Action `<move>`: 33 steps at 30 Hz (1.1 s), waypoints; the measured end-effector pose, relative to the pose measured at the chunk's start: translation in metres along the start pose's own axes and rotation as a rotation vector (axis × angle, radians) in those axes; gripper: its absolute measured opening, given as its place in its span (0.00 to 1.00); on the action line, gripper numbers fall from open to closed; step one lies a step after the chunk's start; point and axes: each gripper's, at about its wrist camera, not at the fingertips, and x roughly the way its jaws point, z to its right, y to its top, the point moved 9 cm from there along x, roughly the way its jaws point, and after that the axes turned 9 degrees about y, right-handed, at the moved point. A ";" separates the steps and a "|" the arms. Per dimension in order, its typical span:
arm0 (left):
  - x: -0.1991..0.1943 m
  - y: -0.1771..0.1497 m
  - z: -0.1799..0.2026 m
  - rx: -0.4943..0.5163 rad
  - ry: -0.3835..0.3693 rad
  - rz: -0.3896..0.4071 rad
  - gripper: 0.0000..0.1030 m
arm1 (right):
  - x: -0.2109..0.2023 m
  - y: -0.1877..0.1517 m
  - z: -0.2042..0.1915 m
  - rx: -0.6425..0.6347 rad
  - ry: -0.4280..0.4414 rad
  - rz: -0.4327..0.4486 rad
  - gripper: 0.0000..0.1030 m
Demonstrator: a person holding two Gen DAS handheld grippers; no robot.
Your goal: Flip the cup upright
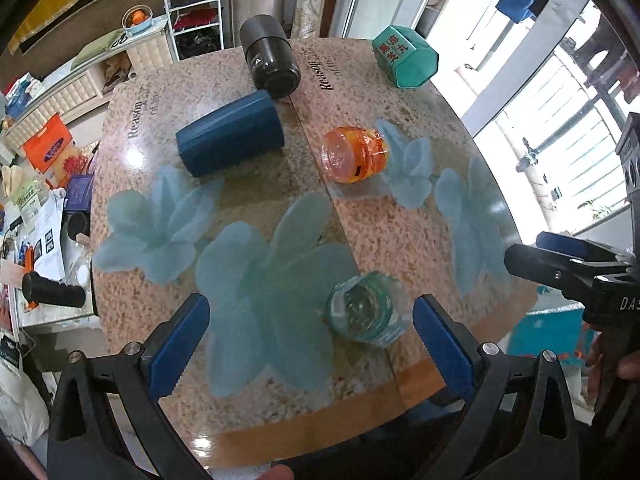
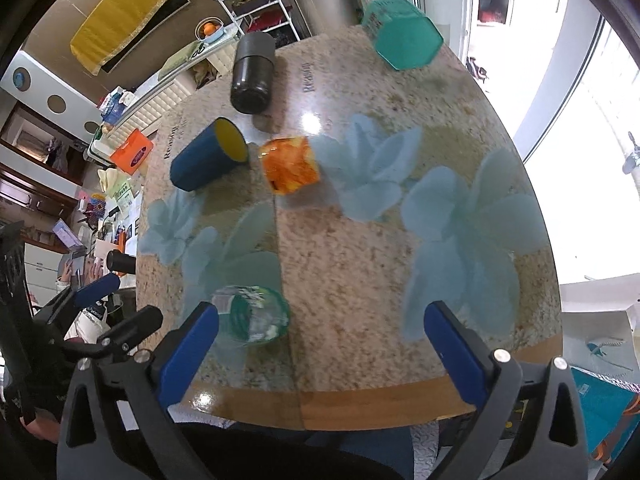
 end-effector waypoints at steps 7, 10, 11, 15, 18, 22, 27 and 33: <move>-0.005 -0.012 -0.010 0.036 -0.029 0.005 1.00 | 0.001 -0.012 -0.020 -0.018 -0.061 0.021 1.00; -0.006 -0.015 -0.010 0.042 -0.048 0.006 1.00 | -0.001 -0.017 -0.029 -0.039 -0.092 0.036 1.00; -0.007 -0.016 -0.010 0.044 -0.053 0.006 1.00 | -0.003 -0.019 -0.031 -0.042 -0.099 0.039 1.00; -0.008 -0.020 -0.008 0.064 -0.063 0.012 1.00 | -0.004 -0.027 -0.035 -0.041 -0.115 0.048 1.00; -0.009 -0.021 -0.008 0.069 -0.068 0.015 1.00 | -0.003 -0.030 -0.037 -0.042 -0.122 0.049 1.00; -0.009 -0.019 -0.009 0.065 -0.071 0.026 1.00 | -0.003 -0.031 -0.040 -0.055 -0.135 0.061 1.00; -0.007 -0.019 -0.008 0.064 -0.084 0.021 1.00 | 0.000 -0.032 -0.039 -0.056 -0.143 0.060 1.00; -0.006 -0.018 -0.007 0.069 -0.087 0.020 1.00 | 0.001 -0.032 -0.040 -0.060 -0.145 0.055 1.00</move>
